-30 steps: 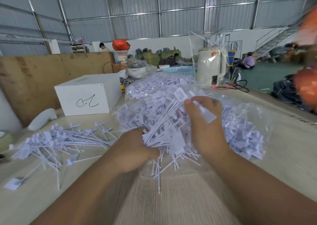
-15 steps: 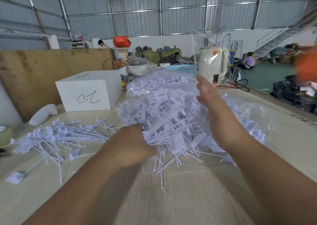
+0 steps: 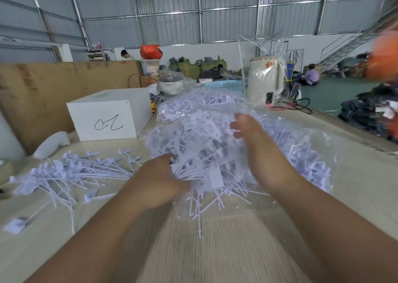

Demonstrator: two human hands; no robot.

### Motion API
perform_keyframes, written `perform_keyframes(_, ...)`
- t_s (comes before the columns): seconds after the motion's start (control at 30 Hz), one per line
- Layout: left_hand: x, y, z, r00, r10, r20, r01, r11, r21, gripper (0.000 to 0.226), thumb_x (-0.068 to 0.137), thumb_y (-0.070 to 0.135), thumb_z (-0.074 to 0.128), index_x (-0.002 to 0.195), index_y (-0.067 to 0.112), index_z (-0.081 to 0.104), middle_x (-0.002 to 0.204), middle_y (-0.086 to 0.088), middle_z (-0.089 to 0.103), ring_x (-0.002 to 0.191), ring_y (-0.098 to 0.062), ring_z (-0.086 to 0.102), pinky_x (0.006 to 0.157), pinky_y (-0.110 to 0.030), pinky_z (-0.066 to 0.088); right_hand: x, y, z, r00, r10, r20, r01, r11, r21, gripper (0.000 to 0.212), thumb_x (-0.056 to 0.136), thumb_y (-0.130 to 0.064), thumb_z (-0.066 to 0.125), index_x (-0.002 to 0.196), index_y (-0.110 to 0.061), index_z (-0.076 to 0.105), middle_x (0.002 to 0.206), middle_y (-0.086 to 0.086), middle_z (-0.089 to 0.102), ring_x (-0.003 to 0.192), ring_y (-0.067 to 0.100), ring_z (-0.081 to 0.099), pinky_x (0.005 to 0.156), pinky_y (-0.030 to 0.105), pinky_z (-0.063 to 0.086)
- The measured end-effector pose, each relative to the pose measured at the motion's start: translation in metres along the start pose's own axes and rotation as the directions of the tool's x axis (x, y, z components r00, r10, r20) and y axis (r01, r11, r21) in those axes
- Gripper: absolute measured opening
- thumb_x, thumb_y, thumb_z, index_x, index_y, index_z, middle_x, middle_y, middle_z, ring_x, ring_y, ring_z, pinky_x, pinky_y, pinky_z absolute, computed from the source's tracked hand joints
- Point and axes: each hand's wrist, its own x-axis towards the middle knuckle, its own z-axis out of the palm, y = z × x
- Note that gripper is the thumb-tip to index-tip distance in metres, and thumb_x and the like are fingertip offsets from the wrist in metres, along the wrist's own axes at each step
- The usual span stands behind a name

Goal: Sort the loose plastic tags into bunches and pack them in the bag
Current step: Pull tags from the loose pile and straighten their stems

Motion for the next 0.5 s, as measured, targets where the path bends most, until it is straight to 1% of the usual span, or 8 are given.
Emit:
perform_keyframes(0.1,0.003,-0.001,-0.007,0.999,-0.032,-0.009,0.03,0.992,-0.123,0.033,0.054,0.042,0.077,0.081,0.029,0.064,0.072,0.016,0.069,0.058,0.004,0.061,0.054,-0.021,0.042,0.005,-0.002,-0.013,0.981,0.016,-0.195,-0.001,0.997,0.077,0.013,0.088,-0.038,0.049,0.088,-0.032,0.061,0.096,-0.006,0.067,0.084,0.013,0.063,0.077,0.026,0.048)
perform_keyframes(0.17,0.002,-0.001,-0.009,0.998,-0.051,-0.026,0.046,0.983,-0.176,0.034,0.049,0.042,0.069,0.079,0.028,0.065,0.068,0.018,0.068,0.054,0.003,0.06,0.053,-0.023,0.041,0.003,0.007,-0.016,0.989,0.017,-0.147,-0.028,0.997,-0.073,0.025,0.094,-0.008,0.051,0.08,-0.024,0.064,0.072,-0.004,0.061,0.054,0.012,0.054,0.052,0.022,0.043)
perform_keyframes(0.23,0.001,-0.001,-0.01,0.998,-0.054,-0.036,0.046,0.978,-0.205,0.032,0.049,0.04,0.066,0.078,0.028,0.066,0.068,0.019,0.068,0.055,0.004,0.06,0.054,-0.024,0.041,-0.002,0.016,-0.011,0.997,0.078,0.024,-0.065,0.937,-0.343,0.033,0.092,0.006,0.043,0.09,-0.015,0.069,0.073,-0.002,0.06,0.043,0.005,0.053,0.042,0.02,0.04)
perform_keyframes(0.27,0.001,-0.001,-0.01,0.998,-0.056,-0.037,0.047,0.975,-0.219,0.032,0.049,0.039,0.066,0.078,0.027,0.067,0.069,0.02,0.068,0.055,0.005,0.06,0.054,-0.024,0.041,-0.003,0.02,-0.008,0.988,0.095,0.124,-0.023,0.874,-0.485,0.031,0.09,0.006,0.042,0.099,-0.009,0.069,0.088,0.003,0.064,0.058,0.006,0.063,0.051,0.023,0.048)
perform_keyframes(0.3,0.001,-0.001,-0.011,0.998,-0.059,-0.036,0.049,0.97,-0.237,0.032,0.049,0.039,0.066,0.078,0.027,0.067,0.07,0.019,0.068,0.055,0.004,0.061,0.055,-0.024,0.041,-0.003,0.022,-0.004,0.976,0.096,0.194,0.04,0.801,-0.597,0.03,0.09,0.003,0.046,0.108,-0.006,0.068,0.107,0.007,0.064,0.086,0.013,0.067,0.072,0.026,0.052)
perform_keyframes(0.37,0.001,-0.001,-0.011,0.998,-0.048,-0.029,0.038,0.96,-0.276,0.032,0.049,0.039,0.066,0.079,0.026,0.068,0.073,0.013,0.07,0.057,0.0,0.062,0.06,-0.025,0.044,-0.004,0.023,0.003,0.958,0.061,0.28,0.155,0.71,-0.687,0.035,0.092,-0.013,0.057,0.126,-0.015,0.063,0.132,0.004,0.054,0.124,0.021,0.048,0.105,0.027,0.036)
perform_keyframes(0.43,0.001,-0.001,-0.012,1.0,-0.022,-0.023,0.014,0.957,-0.291,0.03,0.051,0.039,0.066,0.08,0.03,0.068,0.077,0.006,0.072,0.061,-0.005,0.063,0.065,-0.029,0.044,-0.005,0.024,0.008,0.956,0.012,0.294,0.194,0.725,-0.66,0.041,0.091,-0.03,0.062,0.132,-0.022,0.059,0.136,-0.001,0.05,0.129,0.021,0.039,0.11,0.033,0.031)
perform_keyframes(0.5,0.0,0.0,-0.013,1.0,-0.001,-0.026,-0.007,0.959,-0.285,0.029,0.052,0.037,0.066,0.081,0.034,0.067,0.079,0.005,0.072,0.064,-0.008,0.064,0.066,-0.03,0.045,-0.005,0.024,0.01,0.958,-0.057,0.283,0.243,0.687,-0.685,0.033,0.094,-0.03,0.059,0.125,-0.021,0.064,0.128,0.0,0.056,0.121,0.021,0.046,0.105,0.036,0.037)
